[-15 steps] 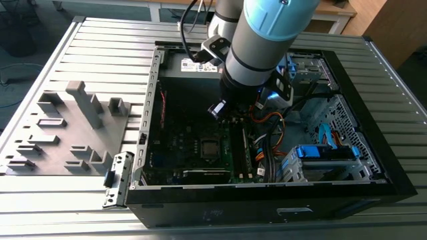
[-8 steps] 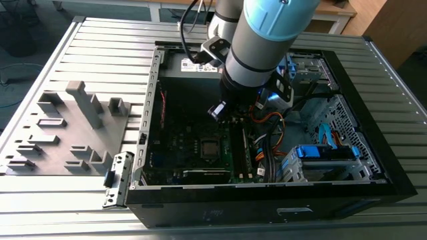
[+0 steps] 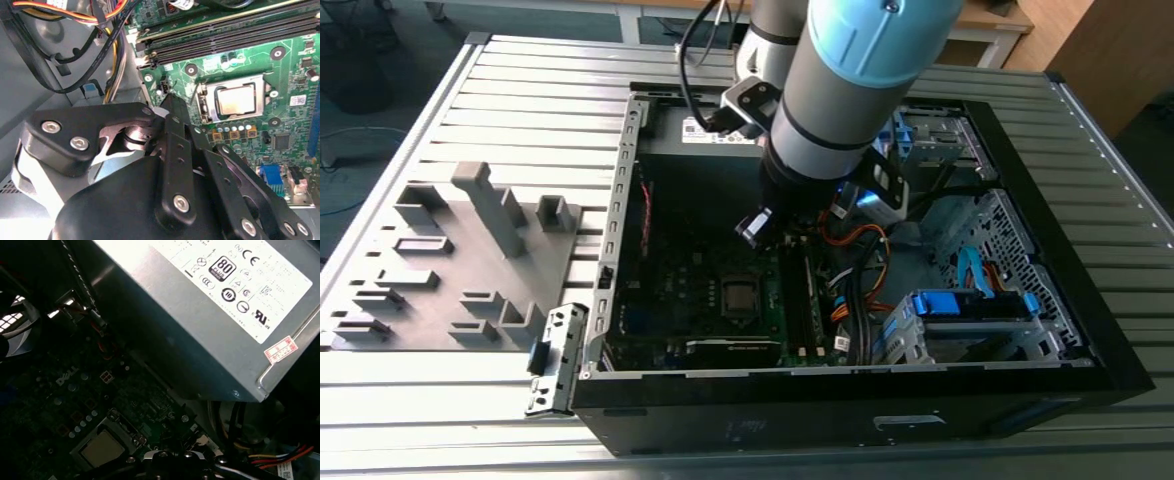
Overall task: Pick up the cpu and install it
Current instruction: 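Install the first cpu locking lever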
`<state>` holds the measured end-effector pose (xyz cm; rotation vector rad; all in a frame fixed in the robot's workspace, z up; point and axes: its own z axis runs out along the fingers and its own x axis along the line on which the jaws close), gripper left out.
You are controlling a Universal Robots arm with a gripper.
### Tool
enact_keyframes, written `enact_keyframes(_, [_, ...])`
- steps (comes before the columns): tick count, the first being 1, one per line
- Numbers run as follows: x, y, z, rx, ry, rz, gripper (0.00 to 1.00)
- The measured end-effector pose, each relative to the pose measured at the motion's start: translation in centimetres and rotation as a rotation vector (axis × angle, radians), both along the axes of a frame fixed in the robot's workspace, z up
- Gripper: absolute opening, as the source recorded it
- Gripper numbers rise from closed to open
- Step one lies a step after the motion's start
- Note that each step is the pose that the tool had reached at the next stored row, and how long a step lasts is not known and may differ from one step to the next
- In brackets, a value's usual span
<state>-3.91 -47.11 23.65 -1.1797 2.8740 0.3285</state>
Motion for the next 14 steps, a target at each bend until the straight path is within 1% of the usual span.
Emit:
enact_keyframes(6, [0.00, -0.57, 0.00, -0.0007, -0.0001, 0.001, 0.11])
enact_keyframes(14, [0.00, -1.90, -0.01, -0.0017, -0.0001, 0.002, 0.11])
